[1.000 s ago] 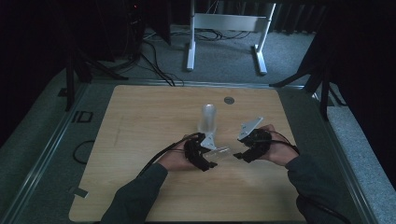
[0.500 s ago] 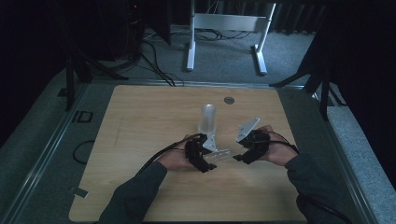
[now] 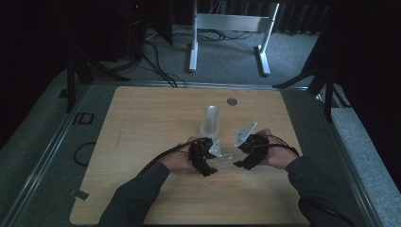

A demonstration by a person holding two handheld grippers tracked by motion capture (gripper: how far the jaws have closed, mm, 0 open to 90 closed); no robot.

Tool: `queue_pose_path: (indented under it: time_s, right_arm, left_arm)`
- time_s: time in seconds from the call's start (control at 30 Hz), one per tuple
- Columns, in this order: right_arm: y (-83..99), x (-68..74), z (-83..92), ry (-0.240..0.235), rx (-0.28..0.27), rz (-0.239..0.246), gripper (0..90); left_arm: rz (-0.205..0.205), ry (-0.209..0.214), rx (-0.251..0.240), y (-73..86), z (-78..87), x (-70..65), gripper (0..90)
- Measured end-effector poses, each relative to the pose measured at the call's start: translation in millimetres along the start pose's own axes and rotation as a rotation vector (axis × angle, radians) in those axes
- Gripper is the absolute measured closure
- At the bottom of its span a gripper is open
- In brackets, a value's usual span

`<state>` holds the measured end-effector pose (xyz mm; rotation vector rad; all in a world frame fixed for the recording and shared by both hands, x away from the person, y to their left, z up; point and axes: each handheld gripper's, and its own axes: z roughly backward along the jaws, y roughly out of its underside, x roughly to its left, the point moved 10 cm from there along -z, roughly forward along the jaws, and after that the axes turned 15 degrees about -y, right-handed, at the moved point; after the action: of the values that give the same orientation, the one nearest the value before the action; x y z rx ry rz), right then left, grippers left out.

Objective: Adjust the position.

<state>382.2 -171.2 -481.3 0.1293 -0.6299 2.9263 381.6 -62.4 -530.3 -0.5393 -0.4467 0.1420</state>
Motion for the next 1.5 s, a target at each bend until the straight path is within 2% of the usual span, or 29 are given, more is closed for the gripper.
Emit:
queue_pose_path:
  time_s: [0.27,0.6,0.9,1.17,1.5]
  right_arm:
    - [0.8,2.3,-10.8,-0.019,0.034,0.002,32.5]
    - [-2.5,5.6,-19.0,-0.038,0.048,0.011,31.8]
    - [-3.1,8.3,-28.3,-0.044,0.063,0.027,31.3]
    - [-4.5,7.5,-32.1,-0.036,0.059,0.039,33.4]
    - [-3.6,6.9,-34.1,-0.031,0.059,0.046,34.8]
  left_arm:
    - [-0.017,-0.007,0.003,0.1,-0.2,-2.1,29.4]
    - [-0.048,-0.015,0.018,1.5,-1.8,-5.3,29.5]
    - [-0.051,-0.020,-0.001,-2.6,-1.8,-8.0,29.4]
    - [-0.026,-0.003,-0.030,-7.1,1.4,-8.4,29.4]
    - [-0.035,-0.016,-0.046,-9.4,2.2,-8.4,29.3]
